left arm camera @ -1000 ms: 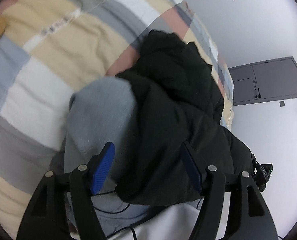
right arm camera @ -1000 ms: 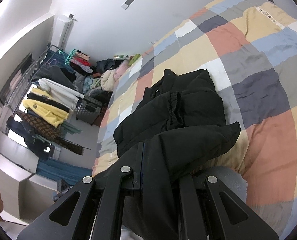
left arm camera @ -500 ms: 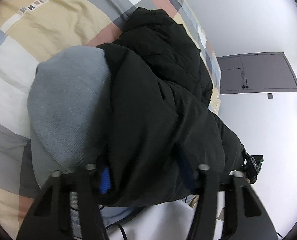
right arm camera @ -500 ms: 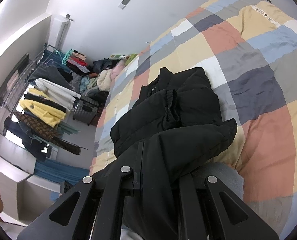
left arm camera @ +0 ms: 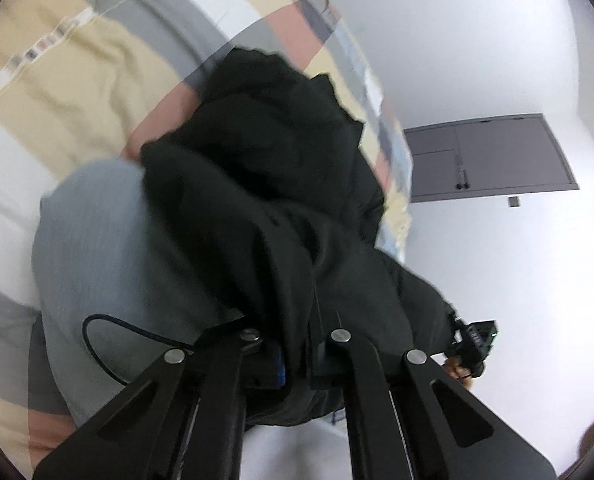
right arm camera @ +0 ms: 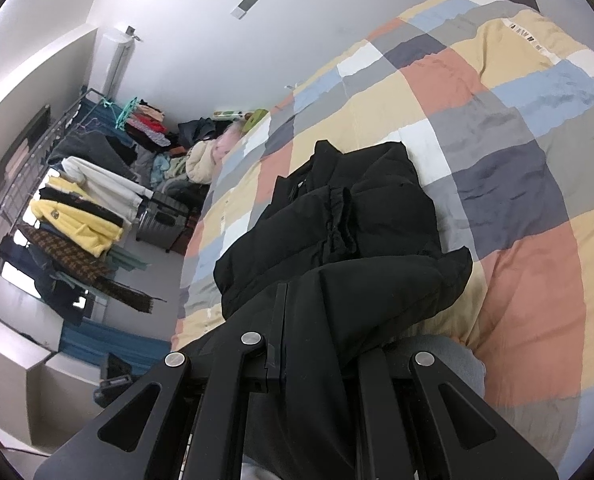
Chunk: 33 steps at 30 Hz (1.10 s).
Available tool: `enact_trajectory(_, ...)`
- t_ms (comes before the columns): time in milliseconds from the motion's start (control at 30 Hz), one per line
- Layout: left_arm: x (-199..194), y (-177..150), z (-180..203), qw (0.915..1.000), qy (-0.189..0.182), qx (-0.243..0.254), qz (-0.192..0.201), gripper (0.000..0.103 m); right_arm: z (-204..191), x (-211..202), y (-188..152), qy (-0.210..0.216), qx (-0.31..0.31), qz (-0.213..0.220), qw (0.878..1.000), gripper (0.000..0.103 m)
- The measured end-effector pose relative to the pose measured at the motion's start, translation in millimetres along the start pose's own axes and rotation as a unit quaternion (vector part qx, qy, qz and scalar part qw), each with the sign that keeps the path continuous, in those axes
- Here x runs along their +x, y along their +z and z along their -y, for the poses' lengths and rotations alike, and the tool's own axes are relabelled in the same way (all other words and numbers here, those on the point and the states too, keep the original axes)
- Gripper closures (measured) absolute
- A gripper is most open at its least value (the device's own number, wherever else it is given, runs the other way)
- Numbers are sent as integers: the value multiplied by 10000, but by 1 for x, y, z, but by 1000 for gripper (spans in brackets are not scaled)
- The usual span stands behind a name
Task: Fold large clothes
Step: 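Lower the hem onto the collar and open both grippers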
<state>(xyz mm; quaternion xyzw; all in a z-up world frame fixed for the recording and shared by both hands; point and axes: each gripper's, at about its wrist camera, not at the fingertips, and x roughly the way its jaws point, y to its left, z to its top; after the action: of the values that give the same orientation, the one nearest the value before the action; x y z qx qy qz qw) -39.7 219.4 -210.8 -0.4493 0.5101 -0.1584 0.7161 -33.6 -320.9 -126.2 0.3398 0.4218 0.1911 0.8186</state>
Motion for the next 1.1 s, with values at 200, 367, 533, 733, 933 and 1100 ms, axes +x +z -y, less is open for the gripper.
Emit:
enact_trajectory(200, -6, 37, 16, 9995, -265, -54, 163, 98, -10, 3, 12, -157, 56, 108, 9998, 96)
enact_trajectory(367, -9, 66, 37, 9993, -203, -10, 329, 98, -20, 6, 23, -251, -16, 220, 9994, 96)
enact_trajectory(533, -11, 88, 60, 9991, -65, 153, 389, 98, -18, 8, 34, -188, 148, 351, 9991, 96)
enact_trajectory(733, -8, 119, 77, 9986, 151, 252, 431, 98, -14, 15, 50, -90, 361, 473, 9982, 96)
enact_trajectory(933, 5, 151, 88, 9979, 424, 278, 398, 98, -19, 28, 70, -154, 251, 507, 9983, 96)
enact_trajectory(1100, 19, 181, 99, 9973, 559, 260, 393, 98, -14, 43, 96, -105, 360, 479, 9981, 96)
